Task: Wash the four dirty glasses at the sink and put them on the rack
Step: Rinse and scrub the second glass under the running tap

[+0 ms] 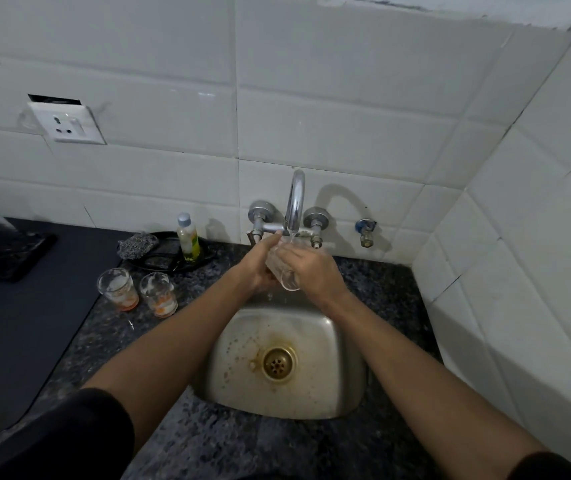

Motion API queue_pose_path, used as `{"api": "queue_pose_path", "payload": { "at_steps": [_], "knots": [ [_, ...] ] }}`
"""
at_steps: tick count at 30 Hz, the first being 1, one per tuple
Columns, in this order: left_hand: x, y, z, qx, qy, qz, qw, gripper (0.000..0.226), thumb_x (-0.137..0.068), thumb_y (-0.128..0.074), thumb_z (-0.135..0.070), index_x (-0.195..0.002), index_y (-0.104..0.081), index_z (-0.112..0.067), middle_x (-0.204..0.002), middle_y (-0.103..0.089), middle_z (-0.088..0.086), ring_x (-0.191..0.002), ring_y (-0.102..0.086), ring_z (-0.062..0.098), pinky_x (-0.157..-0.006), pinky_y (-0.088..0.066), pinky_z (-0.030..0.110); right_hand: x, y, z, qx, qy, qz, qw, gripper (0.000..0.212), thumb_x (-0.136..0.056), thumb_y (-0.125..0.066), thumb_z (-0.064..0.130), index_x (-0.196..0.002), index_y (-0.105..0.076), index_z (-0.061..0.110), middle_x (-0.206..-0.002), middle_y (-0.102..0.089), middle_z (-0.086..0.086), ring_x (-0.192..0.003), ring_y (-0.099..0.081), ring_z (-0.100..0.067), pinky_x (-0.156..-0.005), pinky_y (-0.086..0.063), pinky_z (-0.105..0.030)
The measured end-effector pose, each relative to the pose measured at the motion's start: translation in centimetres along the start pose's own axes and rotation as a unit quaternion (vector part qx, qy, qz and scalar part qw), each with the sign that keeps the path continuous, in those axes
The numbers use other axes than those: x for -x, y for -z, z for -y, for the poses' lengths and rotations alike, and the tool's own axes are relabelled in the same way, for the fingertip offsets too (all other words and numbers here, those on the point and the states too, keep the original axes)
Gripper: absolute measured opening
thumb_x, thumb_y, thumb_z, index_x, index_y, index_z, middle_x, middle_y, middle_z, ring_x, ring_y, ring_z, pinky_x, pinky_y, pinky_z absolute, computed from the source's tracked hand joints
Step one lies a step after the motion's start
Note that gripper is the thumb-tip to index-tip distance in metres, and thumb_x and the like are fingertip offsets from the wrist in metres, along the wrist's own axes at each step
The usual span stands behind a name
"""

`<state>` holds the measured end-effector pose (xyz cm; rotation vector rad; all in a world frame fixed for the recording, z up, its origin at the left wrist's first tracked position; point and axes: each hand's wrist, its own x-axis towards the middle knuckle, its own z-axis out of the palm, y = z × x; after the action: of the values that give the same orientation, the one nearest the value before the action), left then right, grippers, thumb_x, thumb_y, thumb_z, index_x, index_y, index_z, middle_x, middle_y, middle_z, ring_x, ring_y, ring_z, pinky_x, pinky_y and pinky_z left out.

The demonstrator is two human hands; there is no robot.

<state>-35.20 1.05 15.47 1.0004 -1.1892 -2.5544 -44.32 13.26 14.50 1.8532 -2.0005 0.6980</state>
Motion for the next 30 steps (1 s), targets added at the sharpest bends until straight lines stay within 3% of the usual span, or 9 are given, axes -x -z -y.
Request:
{"api": "queue_pose_path", "payload": {
  "at_steps": [3, 6, 9, 12, 17, 23, 27, 28, 30],
  "knots": [
    [-0.3, -0.3, -0.4, -0.025, -0.006, -0.051, 0.998, 0.03, -0.102, -0.055, -0.034, -0.088, -0.065, -0.01, -0.065, -0.069, 0.007, -0.071, -0.063, 0.023, -0.071, -0.051, 0.037, 0.1, -0.5, -0.5, -0.001, -0.072, -0.008, 0.997, 0.053, -0.074, -0.087, 0.005, -0.126, -0.074, 0.01, -0.117, -0.077, -0.012, -0.1, -0.076, -0.028, -0.086, -0.063, -0.039],
    [-0.6, -0.4, 0.0, 0.029, -0.023, -0.058, 0.998, 0.027, -0.103, -0.048, -0.027, -0.094, -0.064, -0.007, -0.068, -0.072, 0.009, -0.071, -0.067, 0.024, -0.071, -0.055, 0.036, -0.5, -0.3, 0.1, -0.042, -0.213, -0.01, 0.976, 0.039, -0.087, -0.079, 0.013, -0.125, -0.075, 0.017, -0.106, -0.079, -0.007, -0.089, -0.075, -0.024, -0.079, -0.063, -0.039],
    [-0.8, -0.6, 0.3, 0.07, -0.005, -0.004, 0.998, 0.043, -0.105, -0.038, -0.034, -0.098, -0.067, -0.002, -0.087, -0.073, 0.014, -0.076, -0.071, 0.025, -0.075, -0.056, 0.038, -0.6, -0.2, 0.2, 0.022, -0.1, 0.011, 0.995, 0.036, -0.08, -0.081, 0.006, -0.116, -0.076, 0.01, -0.102, -0.077, -0.01, -0.086, -0.075, -0.029, -0.072, -0.063, -0.04],
    [-1.3, -0.7, -0.2, 0.047, 0.015, 0.017, 0.999, 0.051, -0.107, -0.042, -0.039, -0.082, -0.071, -0.005, -0.074, -0.071, 0.009, -0.069, -0.07, 0.021, -0.07, -0.056, 0.034, -0.2, -0.5, 0.3, 0.073, 0.034, -0.009, 0.997, 0.035, -0.082, -0.073, 0.005, -0.116, -0.075, 0.004, -0.113, -0.077, -0.013, -0.096, -0.076, -0.027, -0.078, -0.064, -0.038],
    [-0.9, -0.8, -0.3, 0.102, -0.018, -0.006, 0.995, 0.044, -0.108, -0.035, -0.035, -0.107, -0.062, 0.0, -0.081, -0.075, 0.015, -0.083, -0.068, 0.026, -0.079, -0.053, 0.04, -1.0, -0.4, 1.0, -0.057, -0.23, -0.043, 0.97, 0.024, -0.089, -0.07, 0.007, -0.11, -0.079, 0.015, -0.089, -0.077, -0.006, -0.073, -0.069, -0.022, -0.068, -0.061, -0.038],
    [-0.9, -0.1, -1.0, -0.005, 0.041, -0.02, 0.999, 0.044, -0.103, -0.048, -0.046, -0.093, -0.069, -0.009, -0.075, -0.075, 0.008, -0.072, -0.07, 0.022, -0.073, -0.053, 0.037, -0.8, -0.2, 0.4, 0.073, 0.016, -0.014, 0.997, 0.034, -0.085, -0.062, 0.014, -0.114, -0.075, 0.006, -0.109, -0.078, -0.012, -0.096, -0.075, -0.028, -0.084, -0.063, -0.04],
    [-1.2, 0.1, -0.8, 0.054, -0.005, -0.04, 0.998, 0.033, -0.105, -0.047, -0.032, -0.106, -0.065, -0.004, -0.082, -0.076, 0.013, -0.085, -0.069, 0.026, -0.083, -0.054, 0.041, -1.2, -0.8, 0.7, -0.035, -0.242, -0.005, 0.97, 0.032, -0.091, -0.066, 0.018, -0.121, -0.076, 0.023, -0.101, -0.079, -0.003, -0.085, -0.073, -0.022, -0.077, -0.061, -0.039],
    [-1.2, 0.1, -0.7, 0.064, -0.01, -0.03, 0.997, 0.036, -0.105, -0.043, -0.032, -0.105, -0.065, -0.003, -0.085, -0.075, 0.014, -0.086, -0.069, 0.027, -0.084, -0.054, 0.041, -1.4, -0.7, 0.7, -0.052, -0.25, -0.006, 0.967, 0.031, -0.091, -0.071, 0.015, -0.12, -0.077, 0.023, -0.102, -0.079, -0.002, -0.086, -0.072, -0.021, -0.078, -0.061, -0.039],
    [-1.3, -0.3, -0.5, 0.054, 0.006, -0.005, 0.999, 0.046, -0.106, -0.036, -0.036, -0.098, -0.068, -0.003, -0.087, -0.072, 0.013, -0.083, -0.069, 0.026, -0.08, -0.054, 0.038, -1.5, -0.9, 0.6, -0.024, -0.154, 0.006, 0.988, 0.032, -0.087, -0.073, 0.006, -0.118, -0.076, 0.015, -0.109, -0.077, -0.006, -0.096, -0.072, -0.024, -0.086, -0.06, -0.041]
  ]
}}
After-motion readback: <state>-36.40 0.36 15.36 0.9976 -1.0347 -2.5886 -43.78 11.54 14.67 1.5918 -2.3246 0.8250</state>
